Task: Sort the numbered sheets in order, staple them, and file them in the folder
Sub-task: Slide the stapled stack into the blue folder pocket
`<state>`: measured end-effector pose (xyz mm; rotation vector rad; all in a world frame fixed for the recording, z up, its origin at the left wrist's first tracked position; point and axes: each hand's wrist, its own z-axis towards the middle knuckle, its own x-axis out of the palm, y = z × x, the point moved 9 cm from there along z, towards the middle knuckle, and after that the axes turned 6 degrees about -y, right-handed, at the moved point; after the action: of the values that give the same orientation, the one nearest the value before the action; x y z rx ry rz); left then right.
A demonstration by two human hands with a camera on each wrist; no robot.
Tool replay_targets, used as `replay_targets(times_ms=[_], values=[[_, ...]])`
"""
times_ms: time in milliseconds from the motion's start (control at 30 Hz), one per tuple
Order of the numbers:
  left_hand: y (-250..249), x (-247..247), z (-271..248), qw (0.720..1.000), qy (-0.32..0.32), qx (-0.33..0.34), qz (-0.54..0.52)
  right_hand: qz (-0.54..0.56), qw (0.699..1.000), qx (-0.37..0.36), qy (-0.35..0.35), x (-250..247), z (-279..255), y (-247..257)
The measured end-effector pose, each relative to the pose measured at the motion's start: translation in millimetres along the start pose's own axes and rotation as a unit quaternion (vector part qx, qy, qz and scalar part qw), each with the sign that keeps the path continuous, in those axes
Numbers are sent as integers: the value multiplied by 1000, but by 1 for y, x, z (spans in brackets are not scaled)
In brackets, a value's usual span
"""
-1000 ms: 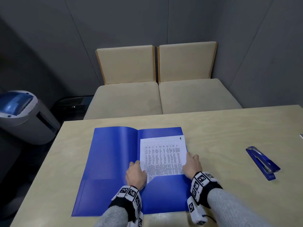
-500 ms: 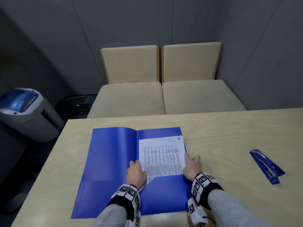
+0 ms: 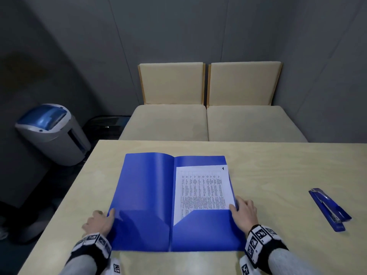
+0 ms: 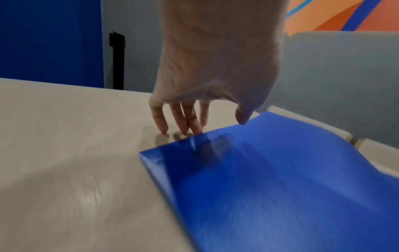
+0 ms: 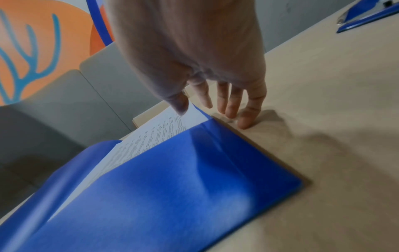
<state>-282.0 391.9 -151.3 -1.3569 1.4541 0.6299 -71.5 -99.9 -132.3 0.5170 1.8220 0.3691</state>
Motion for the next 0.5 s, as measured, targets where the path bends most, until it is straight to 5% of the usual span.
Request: replay_targets(times_ms=[167, 367, 500], values=[[-26, -20, -38, 968, 164, 10, -192, 94, 995, 24, 0, -2, -5, -8], [-127, -115, -141, 928, 221, 218, -207, 278, 955, 89, 44, 4, 3, -30], [-186, -79, -220, 870, 308, 332, -193, 401, 900, 153, 77, 5, -11, -30]])
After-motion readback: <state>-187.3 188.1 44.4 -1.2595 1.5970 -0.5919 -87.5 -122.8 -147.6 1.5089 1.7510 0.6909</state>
